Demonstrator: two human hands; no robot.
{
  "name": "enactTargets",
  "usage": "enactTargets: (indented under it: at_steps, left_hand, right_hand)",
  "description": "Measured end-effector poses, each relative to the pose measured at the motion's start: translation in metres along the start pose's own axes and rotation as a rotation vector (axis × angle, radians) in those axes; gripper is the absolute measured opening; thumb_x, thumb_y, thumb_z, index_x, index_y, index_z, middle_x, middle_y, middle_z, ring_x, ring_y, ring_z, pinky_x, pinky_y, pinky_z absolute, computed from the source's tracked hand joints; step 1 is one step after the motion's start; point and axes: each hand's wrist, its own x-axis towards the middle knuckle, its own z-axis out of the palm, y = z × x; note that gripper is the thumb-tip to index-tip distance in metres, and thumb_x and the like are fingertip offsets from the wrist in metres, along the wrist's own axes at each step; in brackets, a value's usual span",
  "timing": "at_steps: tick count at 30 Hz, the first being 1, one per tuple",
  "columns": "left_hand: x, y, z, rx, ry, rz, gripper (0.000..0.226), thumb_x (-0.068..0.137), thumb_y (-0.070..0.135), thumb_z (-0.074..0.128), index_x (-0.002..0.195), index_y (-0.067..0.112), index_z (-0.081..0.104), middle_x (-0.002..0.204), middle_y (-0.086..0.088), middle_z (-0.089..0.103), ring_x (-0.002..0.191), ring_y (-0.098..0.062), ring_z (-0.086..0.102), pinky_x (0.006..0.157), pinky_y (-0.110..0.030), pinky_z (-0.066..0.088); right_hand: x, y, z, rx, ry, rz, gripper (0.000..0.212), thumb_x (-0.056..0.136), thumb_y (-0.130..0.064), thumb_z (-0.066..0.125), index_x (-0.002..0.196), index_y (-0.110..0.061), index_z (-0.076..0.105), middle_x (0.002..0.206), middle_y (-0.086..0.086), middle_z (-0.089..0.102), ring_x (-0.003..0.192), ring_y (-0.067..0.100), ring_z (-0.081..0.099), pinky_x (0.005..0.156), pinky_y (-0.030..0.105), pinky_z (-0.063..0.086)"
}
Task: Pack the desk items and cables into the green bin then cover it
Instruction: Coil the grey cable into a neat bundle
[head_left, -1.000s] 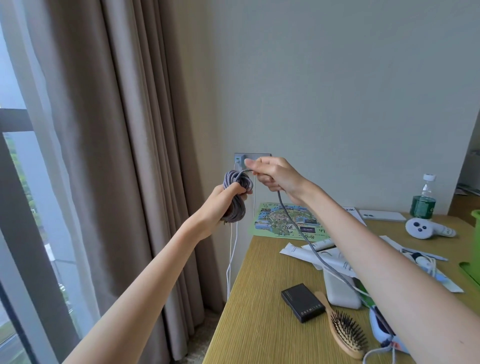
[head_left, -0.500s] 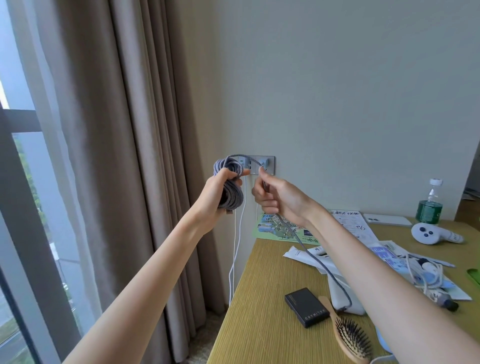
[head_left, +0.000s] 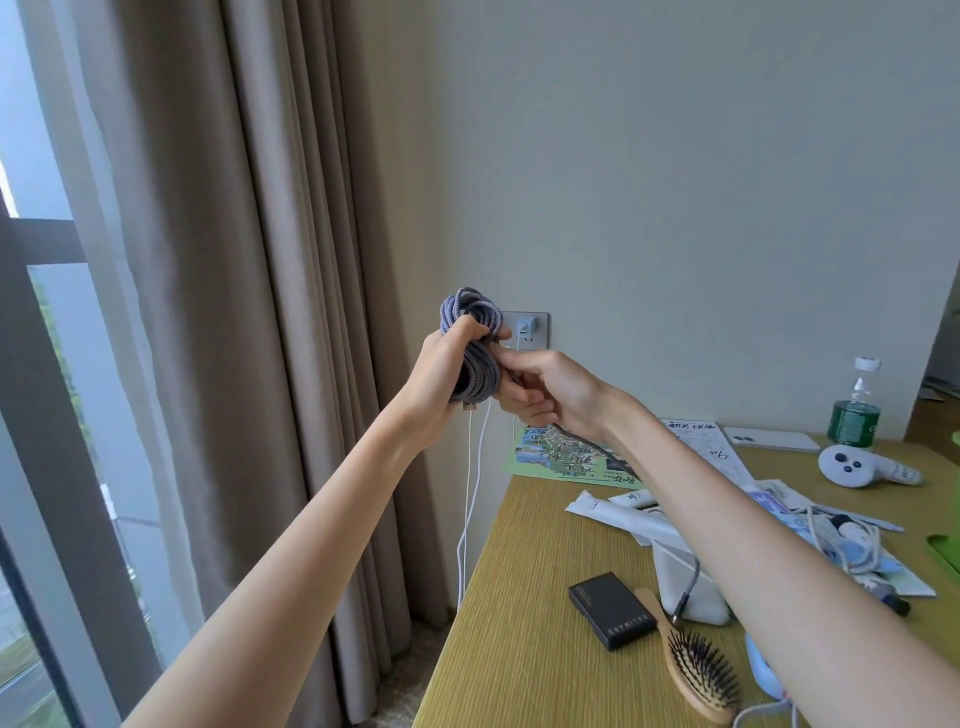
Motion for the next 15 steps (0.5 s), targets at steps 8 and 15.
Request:
enactTargets:
  at_steps: [8,15]
  left_hand:
    - [0.001,0.003,-0.016,-0.402,-0.065,-0.005,0.029,0.091,0.023,0.044,0.072,0.021,0.066,0.074,0.004,0.063,0.070,-0.014,0.061,0.068,-0.028,0.042]
    - [0.003,-0.009,-0.026,-0.068,0.109,-0.031,0.019,0.091,0.031,0.043,0.080,0.022,0.056,0.071,0.009,0.057,0.056,-0.008,0.048,0.046,-0.020,0.037]
  right_hand:
    - [-0.008,0.007,-0.009,-0.122,0.099,0.060,0.053,0.089,-0.057,0.053,0.058,-0.015,0.042,0.050,-0.003,0.022,0.047,0.014,0.012,0.042,0.026,0.009]
    - [-0.016,-0.006,-0.021,-0.371,0.133,0.146,0.039,0.087,-0.031,0.069,0.056,-0.015,0.050,0.053,0.000,0.025,0.044,0.012,0.018,0.042,0.023,0.013]
